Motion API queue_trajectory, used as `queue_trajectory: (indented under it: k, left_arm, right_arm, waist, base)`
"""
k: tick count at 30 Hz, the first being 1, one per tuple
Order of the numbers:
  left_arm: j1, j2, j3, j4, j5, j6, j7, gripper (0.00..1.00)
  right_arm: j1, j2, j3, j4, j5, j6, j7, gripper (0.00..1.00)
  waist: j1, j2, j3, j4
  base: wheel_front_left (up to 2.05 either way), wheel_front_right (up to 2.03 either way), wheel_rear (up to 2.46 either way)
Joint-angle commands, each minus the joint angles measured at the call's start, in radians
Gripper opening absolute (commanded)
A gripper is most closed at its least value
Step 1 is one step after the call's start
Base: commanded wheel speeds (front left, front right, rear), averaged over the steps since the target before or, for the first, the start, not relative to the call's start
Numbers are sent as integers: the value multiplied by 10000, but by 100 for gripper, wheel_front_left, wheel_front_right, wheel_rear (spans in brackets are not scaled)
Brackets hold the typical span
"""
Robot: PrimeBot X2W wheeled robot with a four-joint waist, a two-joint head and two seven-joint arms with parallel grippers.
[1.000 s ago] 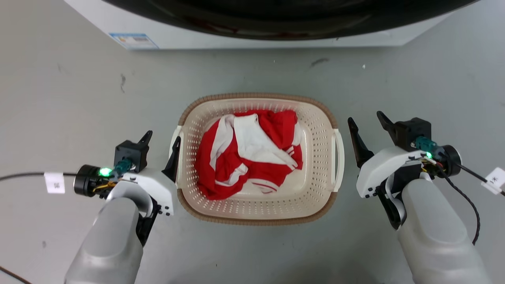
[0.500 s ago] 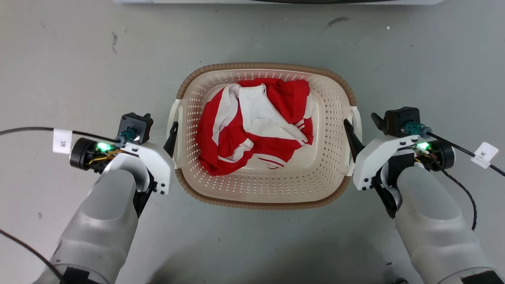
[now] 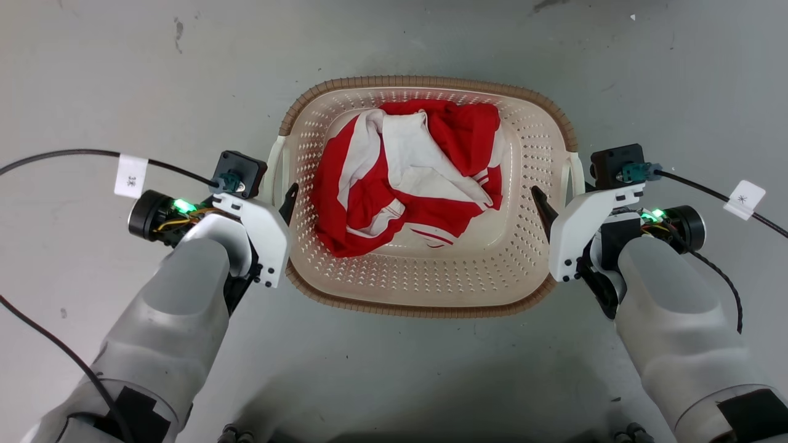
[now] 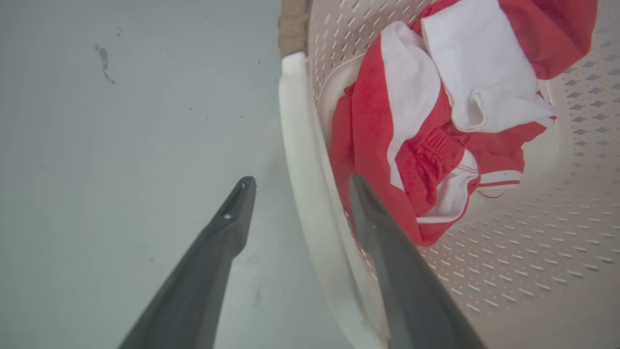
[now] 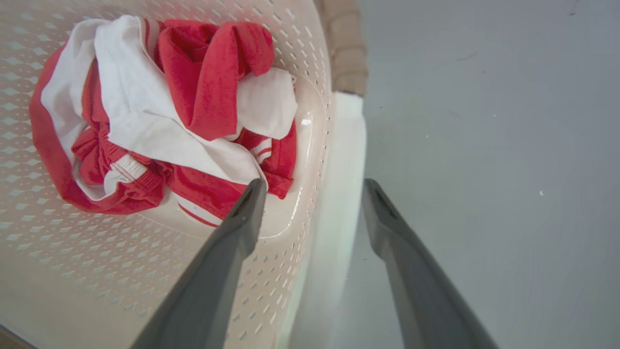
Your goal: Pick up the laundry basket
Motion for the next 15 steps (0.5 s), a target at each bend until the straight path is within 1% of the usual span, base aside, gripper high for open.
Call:
queue_trajectory:
  k: [1,6,7,11,12,13,15]
  left_arm:
    - [-244,146,-307,-107,-313,-6,113,100]
    - [-406,331,-1096,-306,-992,0,401,100]
    - [-406,331,-1096,-306,-992,0,401,100]
    - [-516,521,-1639,-406,-1488,2,473,100]
    - [-552,597,-1911,-439,-1686,1,486,100]
    - [-552,597,-1911,-439,-1686,1,486,100]
    - [-646,665,-2253,-469,-2017,1,429,100]
  right_arm:
    - [-281,-11,120,208,75,-3,225,100]
    - [-588,-11,277,484,227,-3,499,100]
    - [-588,-11,277,484,227,-3,499,100]
    - [-766,-11,358,625,355,-3,617,100]
    - [-830,-11,405,683,381,-3,637,100]
    - [-830,-11,405,683,381,-3,637,100]
    - [-916,-11,431,755,397,-3,602,100]
  waist:
    - [-1,0,104,39]
    - [-1,0,259,69]
    - [-1,0,259,69]
    - [-1,0,345,71]
    - [-1,0,383,71]
    - [-1,0,383,71]
    - [-1,0,427,77]
  base:
    - [0,0,0]
    - [0,0,0]
    - [0,0,0]
    - [0,0,0]
    - [0,0,0]
    - [0,0,0]
    - [0,0,0]
